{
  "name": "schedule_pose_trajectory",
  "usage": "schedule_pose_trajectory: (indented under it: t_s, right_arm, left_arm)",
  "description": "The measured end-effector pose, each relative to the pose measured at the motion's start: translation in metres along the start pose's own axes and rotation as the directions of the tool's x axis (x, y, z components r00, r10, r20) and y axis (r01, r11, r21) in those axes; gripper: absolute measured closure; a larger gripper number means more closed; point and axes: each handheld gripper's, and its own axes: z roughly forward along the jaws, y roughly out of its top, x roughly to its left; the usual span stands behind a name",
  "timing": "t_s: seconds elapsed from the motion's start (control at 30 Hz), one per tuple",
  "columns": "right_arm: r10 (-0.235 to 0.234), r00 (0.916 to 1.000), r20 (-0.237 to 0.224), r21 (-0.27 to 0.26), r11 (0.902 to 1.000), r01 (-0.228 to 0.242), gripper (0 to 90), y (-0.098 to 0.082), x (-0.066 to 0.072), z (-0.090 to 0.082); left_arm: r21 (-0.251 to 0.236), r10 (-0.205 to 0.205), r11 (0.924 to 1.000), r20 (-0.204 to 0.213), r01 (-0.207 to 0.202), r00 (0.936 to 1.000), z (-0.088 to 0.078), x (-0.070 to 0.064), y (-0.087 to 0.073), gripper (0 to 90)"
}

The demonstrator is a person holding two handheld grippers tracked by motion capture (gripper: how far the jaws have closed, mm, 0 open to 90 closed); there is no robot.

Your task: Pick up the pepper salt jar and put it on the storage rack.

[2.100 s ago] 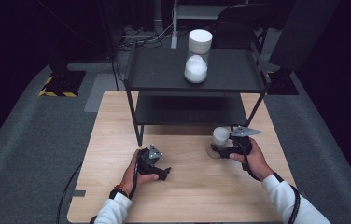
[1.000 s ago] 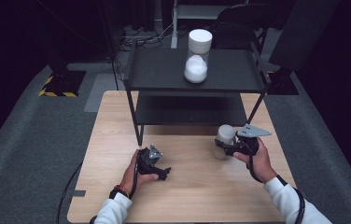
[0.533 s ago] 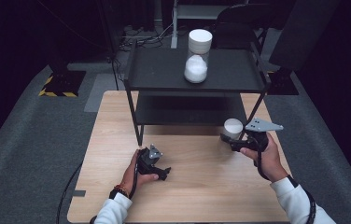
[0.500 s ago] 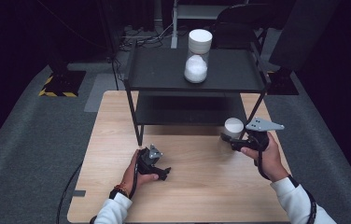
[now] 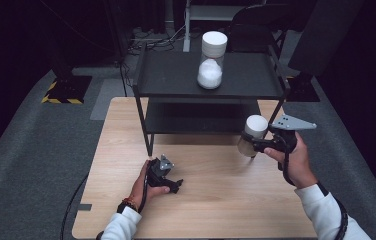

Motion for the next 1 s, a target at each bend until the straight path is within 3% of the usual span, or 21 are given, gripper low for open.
schedule_pose_trajectory:
  t_s: [1.0]
  right_arm:
    - [0.012,0.9999,0.001,-0.017,0.9998,-0.012,33.9,0.071,0.0,-0.019]
  left_arm:
    - [-0.002,-0.002,1.0,0.0,0.002,1.0,0.0,0.0,0.0,2.3]
